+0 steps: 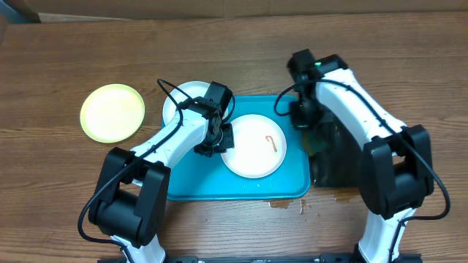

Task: Clean dirty plates on tray and stack at the side
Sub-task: 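Scrub the front white plate with the sponge while the left gripper holds it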

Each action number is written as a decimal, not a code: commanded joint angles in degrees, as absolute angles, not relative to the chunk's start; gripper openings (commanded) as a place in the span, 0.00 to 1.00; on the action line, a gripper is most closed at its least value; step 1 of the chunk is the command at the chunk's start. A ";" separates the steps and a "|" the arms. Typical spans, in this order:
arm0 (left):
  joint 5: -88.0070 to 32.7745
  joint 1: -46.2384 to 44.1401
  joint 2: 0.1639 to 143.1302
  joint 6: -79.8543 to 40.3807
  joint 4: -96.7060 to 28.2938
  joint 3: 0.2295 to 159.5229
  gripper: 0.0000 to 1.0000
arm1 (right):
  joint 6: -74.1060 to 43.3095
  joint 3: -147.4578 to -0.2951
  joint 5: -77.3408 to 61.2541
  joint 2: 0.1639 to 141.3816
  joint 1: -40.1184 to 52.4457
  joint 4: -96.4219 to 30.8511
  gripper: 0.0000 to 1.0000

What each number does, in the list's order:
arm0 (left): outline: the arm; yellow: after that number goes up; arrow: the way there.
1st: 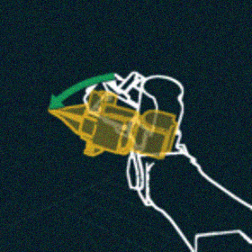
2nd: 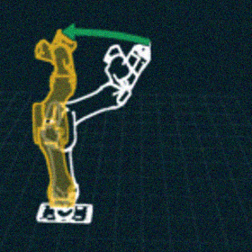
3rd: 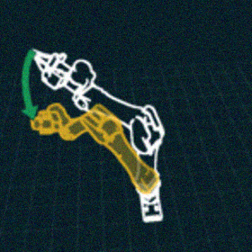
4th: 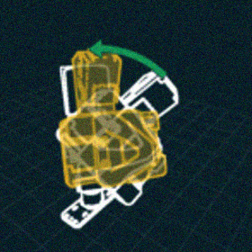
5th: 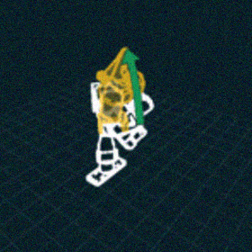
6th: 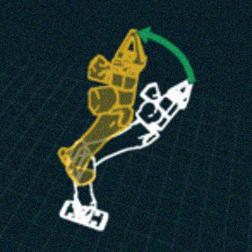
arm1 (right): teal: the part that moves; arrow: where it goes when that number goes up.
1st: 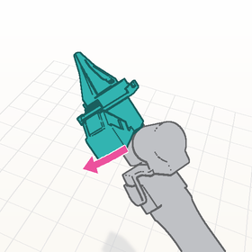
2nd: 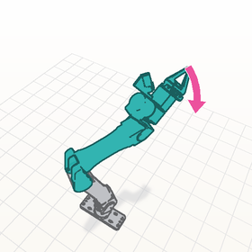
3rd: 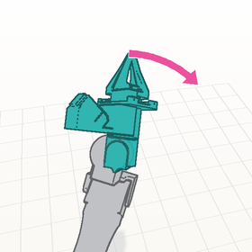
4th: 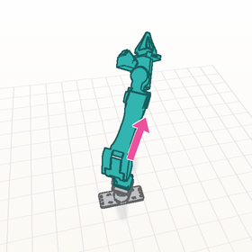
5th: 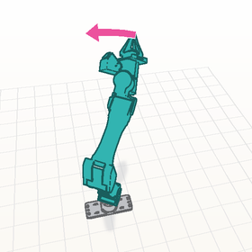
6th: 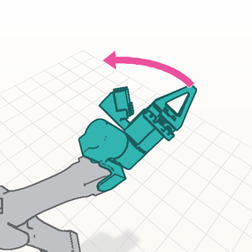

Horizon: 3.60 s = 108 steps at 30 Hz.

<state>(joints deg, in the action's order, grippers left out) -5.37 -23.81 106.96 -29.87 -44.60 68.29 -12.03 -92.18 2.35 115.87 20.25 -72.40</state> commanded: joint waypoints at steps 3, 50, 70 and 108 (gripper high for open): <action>-6.00 -24.08 107.53 -29.80 -44.56 69.38 0.10 | -13.78 -93.03 -4.10 114.50 26.35 -66.63 0.04; -6.02 -24.05 107.53 -29.80 -44.80 69.38 0.15 | -28.56 -92.97 11.31 119.66 36.95 -62.76 0.45; -5.98 -24.05 107.53 -29.85 -44.71 69.36 0.12 | -23.16 -92.03 -3.14 108.36 24.45 -64.99 0.33; -6.00 -24.08 107.53 -29.82 -43.86 69.38 0.04 | -22.28 -76.01 -8.60 116.86 30.48 -49.54 0.04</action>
<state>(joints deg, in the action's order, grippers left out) -6.17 -23.66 107.55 -29.89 -44.12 68.29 -23.70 -76.99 -0.60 113.75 30.11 -49.04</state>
